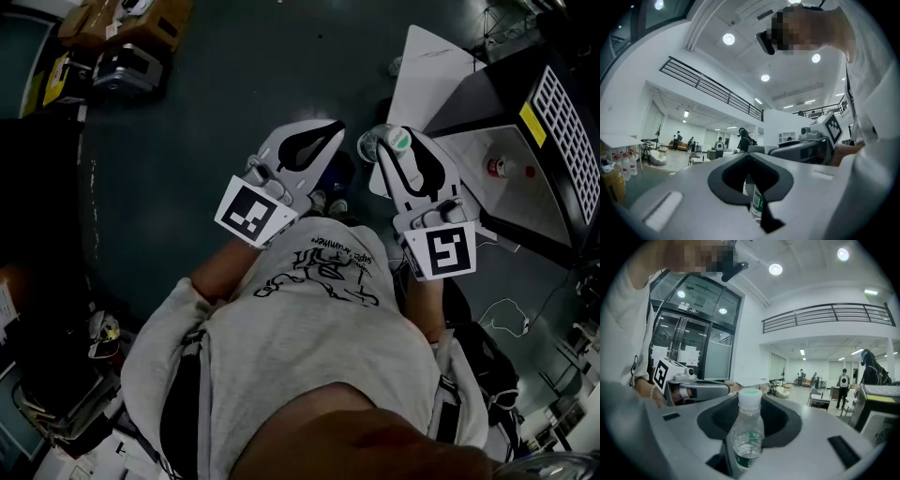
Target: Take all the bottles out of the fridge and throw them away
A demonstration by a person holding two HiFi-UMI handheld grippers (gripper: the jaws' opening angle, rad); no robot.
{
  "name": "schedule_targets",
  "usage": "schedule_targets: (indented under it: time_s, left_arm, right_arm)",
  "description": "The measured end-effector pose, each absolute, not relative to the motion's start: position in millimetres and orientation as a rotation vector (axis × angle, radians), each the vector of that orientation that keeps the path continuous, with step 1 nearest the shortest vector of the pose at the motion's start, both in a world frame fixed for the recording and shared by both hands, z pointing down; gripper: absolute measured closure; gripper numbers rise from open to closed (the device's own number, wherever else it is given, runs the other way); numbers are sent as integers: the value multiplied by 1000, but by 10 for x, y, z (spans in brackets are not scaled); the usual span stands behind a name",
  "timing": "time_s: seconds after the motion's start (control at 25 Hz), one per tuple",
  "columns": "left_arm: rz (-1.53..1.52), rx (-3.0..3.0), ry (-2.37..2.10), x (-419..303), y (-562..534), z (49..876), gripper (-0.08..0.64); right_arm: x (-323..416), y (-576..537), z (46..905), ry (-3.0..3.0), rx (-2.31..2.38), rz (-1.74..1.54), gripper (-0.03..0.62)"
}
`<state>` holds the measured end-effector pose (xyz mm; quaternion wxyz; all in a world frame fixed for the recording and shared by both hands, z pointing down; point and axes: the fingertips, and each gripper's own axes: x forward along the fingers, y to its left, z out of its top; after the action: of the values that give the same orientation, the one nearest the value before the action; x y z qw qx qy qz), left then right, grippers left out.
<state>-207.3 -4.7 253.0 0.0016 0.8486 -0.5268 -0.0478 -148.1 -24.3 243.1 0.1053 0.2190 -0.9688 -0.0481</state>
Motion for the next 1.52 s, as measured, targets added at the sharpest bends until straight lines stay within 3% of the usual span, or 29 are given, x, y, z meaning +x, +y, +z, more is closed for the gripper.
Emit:
schedule_targets:
  time_s: [1.52]
  left_arm:
    - [-56, 2589, -1570, -1851, -147, 2943, 552]
  right_arm:
    - [-1402, -320, 2888, -2804, 578, -92, 442]
